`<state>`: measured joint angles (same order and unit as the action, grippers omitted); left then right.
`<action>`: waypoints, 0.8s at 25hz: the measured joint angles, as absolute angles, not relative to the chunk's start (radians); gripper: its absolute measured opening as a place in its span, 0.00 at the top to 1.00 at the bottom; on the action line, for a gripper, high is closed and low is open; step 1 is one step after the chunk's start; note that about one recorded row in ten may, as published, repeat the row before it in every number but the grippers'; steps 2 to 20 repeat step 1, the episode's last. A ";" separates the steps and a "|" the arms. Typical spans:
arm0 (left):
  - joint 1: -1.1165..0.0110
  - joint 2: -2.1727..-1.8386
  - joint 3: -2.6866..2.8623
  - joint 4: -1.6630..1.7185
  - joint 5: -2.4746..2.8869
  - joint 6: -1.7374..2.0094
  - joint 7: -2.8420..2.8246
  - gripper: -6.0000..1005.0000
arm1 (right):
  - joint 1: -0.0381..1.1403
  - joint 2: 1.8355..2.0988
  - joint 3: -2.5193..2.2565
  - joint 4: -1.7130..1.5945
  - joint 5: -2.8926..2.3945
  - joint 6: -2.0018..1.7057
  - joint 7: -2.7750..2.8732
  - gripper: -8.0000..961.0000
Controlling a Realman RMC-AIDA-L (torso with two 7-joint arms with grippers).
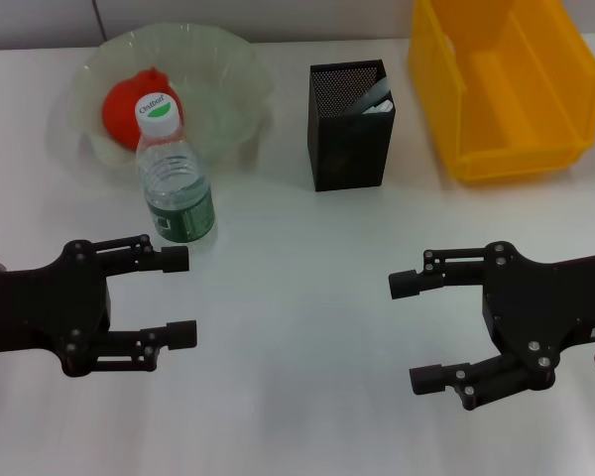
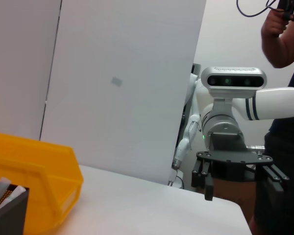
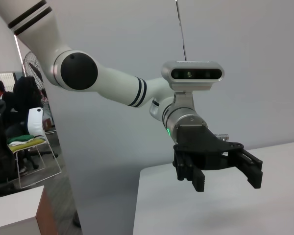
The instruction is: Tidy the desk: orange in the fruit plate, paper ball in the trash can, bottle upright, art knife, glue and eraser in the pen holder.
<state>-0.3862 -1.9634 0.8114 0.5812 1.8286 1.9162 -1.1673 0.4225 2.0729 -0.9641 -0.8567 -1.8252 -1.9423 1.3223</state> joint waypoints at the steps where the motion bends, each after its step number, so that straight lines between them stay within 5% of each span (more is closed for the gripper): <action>1: -0.386 -1.963 0.811 0.581 1.829 1.916 -1.167 0.22 | 0.422 2.073 -0.964 -0.856 -1.825 -1.943 1.321 0.13; 20: -0.386 -1.963 0.811 0.581 1.829 1.916 -1.167 0.22 | 0.422 2.073 -0.964 -0.856 -1.825 -1.943 1.321 0.13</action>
